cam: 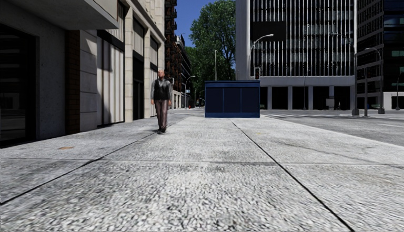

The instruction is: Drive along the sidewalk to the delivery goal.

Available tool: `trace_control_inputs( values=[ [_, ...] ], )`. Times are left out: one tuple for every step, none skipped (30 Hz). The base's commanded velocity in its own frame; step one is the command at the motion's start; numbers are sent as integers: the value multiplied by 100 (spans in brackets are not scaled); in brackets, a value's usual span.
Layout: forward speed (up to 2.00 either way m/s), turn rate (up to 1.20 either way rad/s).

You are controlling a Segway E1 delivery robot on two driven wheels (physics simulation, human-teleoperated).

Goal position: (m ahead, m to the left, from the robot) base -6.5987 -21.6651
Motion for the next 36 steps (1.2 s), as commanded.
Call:
trace_control_inputs(
  values=[
    [200,0],
    [200,0],
    [200,0],
    [200,0],
    [200,0],
    [200,0],
    [200,0],
    [200,0],
    [200,0],
    [200,0],
    [200,0],
    [200,0],
    [200,0],
    [200,0],
    [200,0],
    [200,0],
    [200,0],
    [200,0],
    [200,0],
    [200,0],
    [200,0],
    [200,0],
    [200,0],
    [200,0],
    [200,0],
    [200,0],
    [200,0],
    [200,0],
    [200,0],
    [200,0],
    [200,0],
    [200,0],
    [200,0],
    [200,0],
    [200,0],
    [200,0]
  ],
)
